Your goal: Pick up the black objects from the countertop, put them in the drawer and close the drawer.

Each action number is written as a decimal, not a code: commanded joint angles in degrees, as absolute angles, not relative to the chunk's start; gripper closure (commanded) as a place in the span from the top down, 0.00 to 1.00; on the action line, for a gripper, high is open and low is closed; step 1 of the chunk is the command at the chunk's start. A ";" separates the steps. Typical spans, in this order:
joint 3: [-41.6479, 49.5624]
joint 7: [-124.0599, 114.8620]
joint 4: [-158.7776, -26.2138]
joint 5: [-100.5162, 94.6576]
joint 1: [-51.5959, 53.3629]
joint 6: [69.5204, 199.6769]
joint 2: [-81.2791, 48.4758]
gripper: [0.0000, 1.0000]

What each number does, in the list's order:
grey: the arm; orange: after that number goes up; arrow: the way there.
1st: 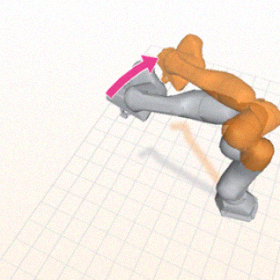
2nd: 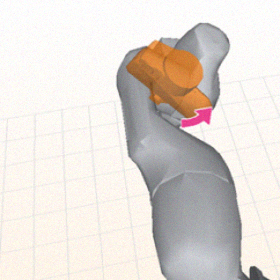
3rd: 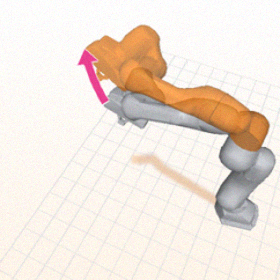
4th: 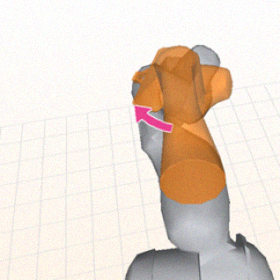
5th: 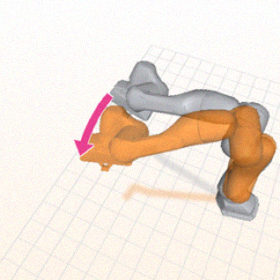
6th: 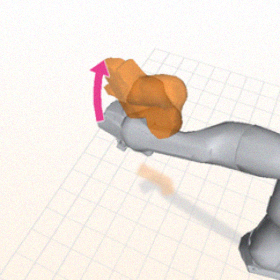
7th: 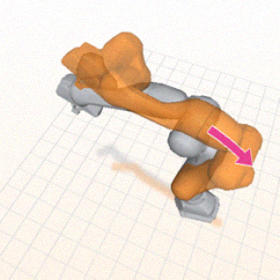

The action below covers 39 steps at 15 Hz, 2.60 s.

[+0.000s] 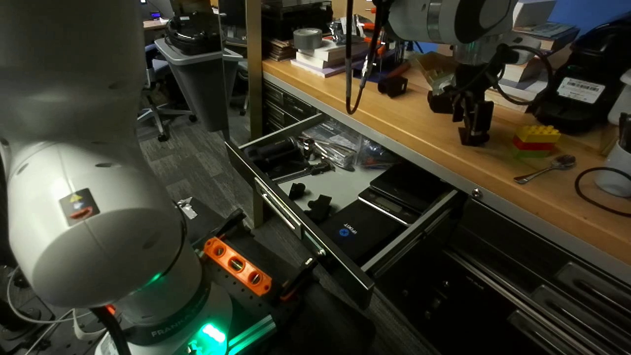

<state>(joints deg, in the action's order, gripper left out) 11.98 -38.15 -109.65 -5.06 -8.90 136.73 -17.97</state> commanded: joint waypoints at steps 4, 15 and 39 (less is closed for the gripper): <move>12.29 -35.17 -105.81 0.69 -9.35 137.70 -20.97 1.00; 13.21 -38.75 -101.49 3.25 -8.81 137.01 -24.99 1.00; 11.08 -32.33 -110.32 -6.62 -2.38 127.49 -15.23 0.30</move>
<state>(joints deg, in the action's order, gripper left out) 12.86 -36.64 -104.26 -5.85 -4.13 130.42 -22.22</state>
